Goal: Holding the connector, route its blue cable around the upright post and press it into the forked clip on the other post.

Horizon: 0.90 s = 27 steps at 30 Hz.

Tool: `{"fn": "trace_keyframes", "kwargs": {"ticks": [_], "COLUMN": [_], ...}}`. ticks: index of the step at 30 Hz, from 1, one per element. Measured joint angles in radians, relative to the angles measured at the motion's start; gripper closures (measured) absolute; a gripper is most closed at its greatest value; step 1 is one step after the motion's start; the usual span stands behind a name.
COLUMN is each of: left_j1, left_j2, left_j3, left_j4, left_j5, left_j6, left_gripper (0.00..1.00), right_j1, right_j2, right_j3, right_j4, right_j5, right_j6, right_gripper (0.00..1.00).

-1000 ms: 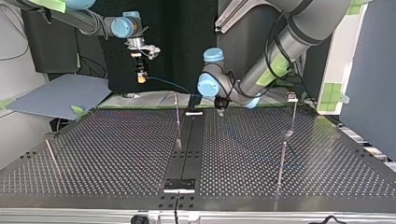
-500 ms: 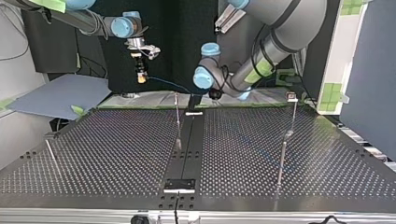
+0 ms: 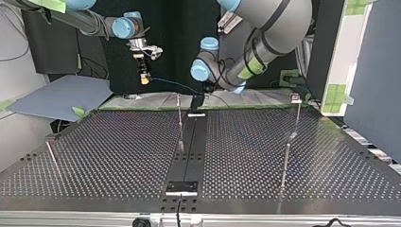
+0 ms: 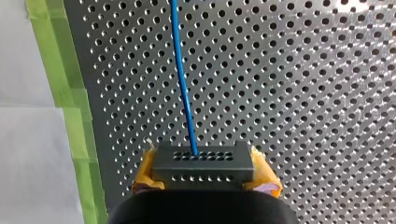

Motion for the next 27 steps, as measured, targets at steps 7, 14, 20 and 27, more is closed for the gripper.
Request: {"fn": "trace_keyframes", "kwargs": {"ticks": [7, 14, 20, 27], "left_j1": [-0.026, -0.048, -0.062, -0.082], "left_j2": [-0.002, -0.003, -0.003, -0.031], "left_j3": [0.000, -0.001, -0.001, 0.001], "left_j4": [0.063, 0.114, 0.132, 0.159], "left_j5": [0.032, 0.018, -0.023, -0.028], "left_j6": [-0.063, -0.116, -0.162, -0.217], "left_gripper": [0.00, 0.00, 0.00, 0.00], "right_j1": [-0.010, -0.024, -0.036, -0.046], "right_j2": [0.000, 0.001, 0.001, 0.001], "right_j3": [-0.009, -0.026, -0.042, -0.052], "right_j4": [0.010, 0.035, 0.054, 0.071], "right_j5": [-0.023, -0.039, -0.064, -0.104], "right_j6": [0.001, 0.002, 0.005, 0.008], "right_gripper": [1.00, 1.00, 1.00, 1.00]}}
